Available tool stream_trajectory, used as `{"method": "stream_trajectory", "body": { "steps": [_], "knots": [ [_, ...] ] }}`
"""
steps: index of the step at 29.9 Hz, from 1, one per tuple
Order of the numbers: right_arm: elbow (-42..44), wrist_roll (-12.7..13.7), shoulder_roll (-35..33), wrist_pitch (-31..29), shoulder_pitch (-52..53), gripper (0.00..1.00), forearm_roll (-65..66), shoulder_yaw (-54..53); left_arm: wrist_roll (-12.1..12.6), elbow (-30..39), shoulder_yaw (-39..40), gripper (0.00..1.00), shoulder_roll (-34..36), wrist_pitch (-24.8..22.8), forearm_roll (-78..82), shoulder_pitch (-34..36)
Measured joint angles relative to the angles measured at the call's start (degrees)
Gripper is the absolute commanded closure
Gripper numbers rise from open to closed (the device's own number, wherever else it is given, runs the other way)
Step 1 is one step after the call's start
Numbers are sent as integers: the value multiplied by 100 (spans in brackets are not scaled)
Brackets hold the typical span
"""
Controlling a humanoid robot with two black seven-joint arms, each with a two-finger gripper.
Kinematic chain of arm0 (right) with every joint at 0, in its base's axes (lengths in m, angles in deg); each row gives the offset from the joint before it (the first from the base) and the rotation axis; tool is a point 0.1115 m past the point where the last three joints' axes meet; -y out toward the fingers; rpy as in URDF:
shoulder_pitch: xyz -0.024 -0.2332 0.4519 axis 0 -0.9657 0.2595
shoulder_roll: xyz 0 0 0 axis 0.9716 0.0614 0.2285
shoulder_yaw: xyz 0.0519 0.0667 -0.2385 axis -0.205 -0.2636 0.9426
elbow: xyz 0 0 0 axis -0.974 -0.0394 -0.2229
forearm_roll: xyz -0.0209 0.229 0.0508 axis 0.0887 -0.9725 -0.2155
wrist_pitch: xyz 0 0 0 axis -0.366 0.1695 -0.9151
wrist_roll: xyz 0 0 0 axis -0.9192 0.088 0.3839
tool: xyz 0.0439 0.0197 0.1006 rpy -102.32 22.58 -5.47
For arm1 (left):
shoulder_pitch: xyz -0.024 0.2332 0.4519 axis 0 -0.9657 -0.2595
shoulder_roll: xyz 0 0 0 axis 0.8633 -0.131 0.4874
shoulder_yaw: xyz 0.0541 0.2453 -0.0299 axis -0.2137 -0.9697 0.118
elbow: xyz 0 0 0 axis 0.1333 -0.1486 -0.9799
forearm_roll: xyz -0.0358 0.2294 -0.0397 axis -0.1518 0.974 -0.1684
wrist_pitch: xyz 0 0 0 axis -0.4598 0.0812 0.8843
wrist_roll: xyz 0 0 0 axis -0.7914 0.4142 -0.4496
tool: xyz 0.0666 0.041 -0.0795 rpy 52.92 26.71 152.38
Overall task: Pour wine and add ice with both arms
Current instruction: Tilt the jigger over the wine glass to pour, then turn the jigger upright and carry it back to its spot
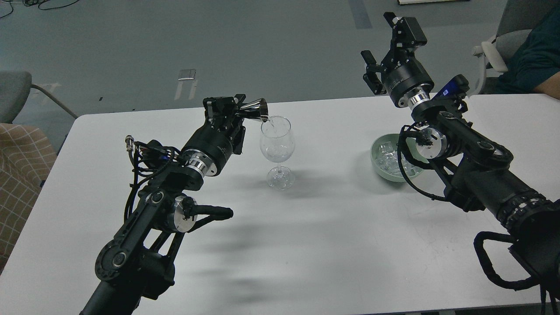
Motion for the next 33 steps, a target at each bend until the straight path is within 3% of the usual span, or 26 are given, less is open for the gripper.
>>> {"method": "stream_trajectory", "body": {
  "steps": [26,33],
  "knots": [
    [1,0,-5,0,4,0,5,-9,0,187,-278,92,90,21,1842,176],
    [2,0,-13,0,12,0,5,-9,130,210,-59,91,64,113,1181,160]
  ]
}}
